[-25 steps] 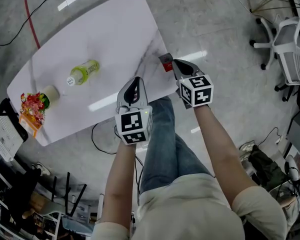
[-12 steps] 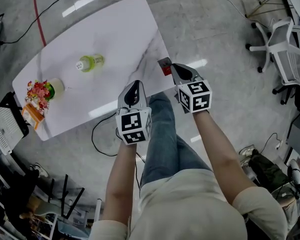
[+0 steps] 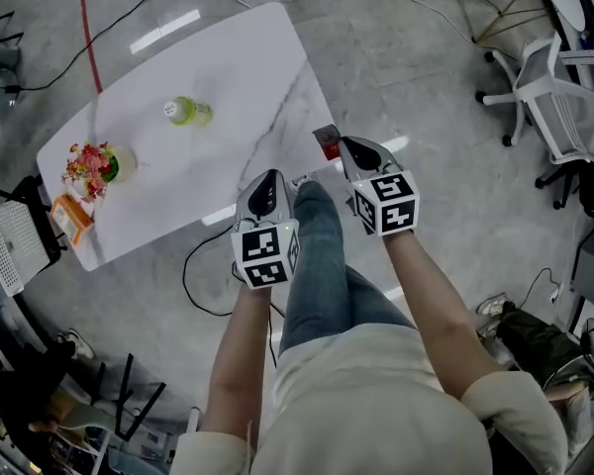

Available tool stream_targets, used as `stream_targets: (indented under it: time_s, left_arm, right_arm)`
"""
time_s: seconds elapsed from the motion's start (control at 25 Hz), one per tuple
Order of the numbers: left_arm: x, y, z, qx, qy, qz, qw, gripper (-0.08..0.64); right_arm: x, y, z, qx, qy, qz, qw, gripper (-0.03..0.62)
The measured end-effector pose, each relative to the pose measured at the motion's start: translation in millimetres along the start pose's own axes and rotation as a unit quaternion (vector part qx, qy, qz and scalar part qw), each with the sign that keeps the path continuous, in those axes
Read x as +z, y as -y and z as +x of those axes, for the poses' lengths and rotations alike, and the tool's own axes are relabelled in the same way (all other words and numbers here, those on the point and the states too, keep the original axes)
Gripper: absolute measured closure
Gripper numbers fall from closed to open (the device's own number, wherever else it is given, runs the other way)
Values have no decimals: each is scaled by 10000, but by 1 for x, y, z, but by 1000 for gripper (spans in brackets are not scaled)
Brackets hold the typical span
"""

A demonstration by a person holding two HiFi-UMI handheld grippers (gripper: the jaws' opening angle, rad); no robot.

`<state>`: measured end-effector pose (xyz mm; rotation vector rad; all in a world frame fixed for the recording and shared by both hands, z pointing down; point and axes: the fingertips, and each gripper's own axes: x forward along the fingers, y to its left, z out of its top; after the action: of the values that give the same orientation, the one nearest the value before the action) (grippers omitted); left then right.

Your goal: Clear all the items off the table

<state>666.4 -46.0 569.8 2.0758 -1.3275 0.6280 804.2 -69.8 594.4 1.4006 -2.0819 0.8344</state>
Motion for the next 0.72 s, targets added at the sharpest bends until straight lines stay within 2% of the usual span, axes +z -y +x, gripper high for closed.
stream_targets:
  time_s: [0.4, 0.72]
  left_arm:
    - [-10, 25, -65, 20, 164, 31, 9999, 551]
    - [-19, 42, -123, 84, 384, 48, 9992, 551]
  right_arm:
    - [-21, -25, -68, -75, 163, 46, 9998, 592]
    - [-24, -46, -126, -78, 511, -53, 9986, 592]
